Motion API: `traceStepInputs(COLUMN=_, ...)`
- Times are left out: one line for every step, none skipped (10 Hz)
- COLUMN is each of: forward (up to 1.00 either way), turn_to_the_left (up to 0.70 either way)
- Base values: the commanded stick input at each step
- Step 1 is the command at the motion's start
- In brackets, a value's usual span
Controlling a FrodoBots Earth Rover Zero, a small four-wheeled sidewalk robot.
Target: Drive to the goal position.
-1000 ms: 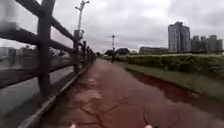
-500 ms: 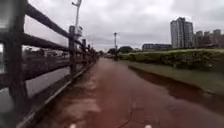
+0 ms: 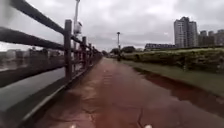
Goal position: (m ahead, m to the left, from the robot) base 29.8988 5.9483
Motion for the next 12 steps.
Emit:
traceStepInputs(forward=0.85, turn_to_the_left=-0.33)
traceStepInputs(forward=0.85, turn_to_the_left=-0.33)
traceStepInputs(forward=0.85, turn_to_the_left=0.01)
traceStepInputs(forward=0.85, turn_to_the_left=0.01)
traceStepInputs(forward=0.85, turn_to_the_left=0.01)
traceStepInputs(forward=0.85, turn_to_the_left=0.01)
traceStepInputs(forward=0.85, turn_to_the_left=0.01)
traceStepInputs(forward=0.85, turn_to_the_left=0.01)
traceStepInputs(forward=0.85, turn_to_the_left=0.01)
traceStepInputs(forward=0.85, turn_to_the_left=0.01)
traceStepInputs(forward=0.85, turn_to_the_left=0.01)
traceStepInputs(forward=0.85, turn_to_the_left=0.01)
